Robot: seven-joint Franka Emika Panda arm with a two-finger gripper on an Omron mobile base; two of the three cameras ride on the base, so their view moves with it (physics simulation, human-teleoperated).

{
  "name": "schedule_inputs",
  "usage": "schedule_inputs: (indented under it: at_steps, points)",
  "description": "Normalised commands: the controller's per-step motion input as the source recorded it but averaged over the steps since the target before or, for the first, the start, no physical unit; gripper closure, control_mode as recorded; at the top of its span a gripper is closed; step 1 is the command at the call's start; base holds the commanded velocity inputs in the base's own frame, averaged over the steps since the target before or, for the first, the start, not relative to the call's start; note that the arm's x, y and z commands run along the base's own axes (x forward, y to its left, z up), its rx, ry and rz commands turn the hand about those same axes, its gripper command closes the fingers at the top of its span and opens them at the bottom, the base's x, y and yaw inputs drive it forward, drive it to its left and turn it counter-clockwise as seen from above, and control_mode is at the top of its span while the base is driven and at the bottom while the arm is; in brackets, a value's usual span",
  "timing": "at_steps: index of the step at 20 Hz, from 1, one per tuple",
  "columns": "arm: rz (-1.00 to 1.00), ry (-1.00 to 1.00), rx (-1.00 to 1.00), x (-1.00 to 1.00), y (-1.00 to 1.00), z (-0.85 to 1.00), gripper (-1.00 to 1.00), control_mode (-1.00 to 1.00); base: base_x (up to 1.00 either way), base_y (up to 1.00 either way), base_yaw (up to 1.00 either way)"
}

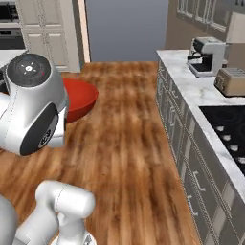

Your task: Move the bowls from the cabinet to the plates on the dining table.

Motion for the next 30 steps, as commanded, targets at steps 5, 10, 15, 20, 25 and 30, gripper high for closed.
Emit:
schedule_inputs:
  at_steps: [5,10,15,20,25,30]
  points:
    - [0.0,0.0,0.0,0.0,0.0,0.0,1.0,1.0,0.0,0.0,0.69]
    - [0.0,0.0,0.0,0.0,0.0,0.0,1.0,1.0,0.0,0.0,0.68]
    - [0.0,0.0,0.0,0.0,0.0,0.0,1.0,1.0,-0.01,0.0,0.66]
    - [0.0,0.0,0.0,0.0,0.0,0.0,1.0,1.0,-0.05,0.02,0.63]
    - [0.0,0.0,0.0,0.0,0.0,0.0,1.0,1.0,-0.07,0.0,0.62]
    - [0.0,0.0,0.0,0.0,0.0,0.0,1.0,1.0,-0.01,0.0,0.66]
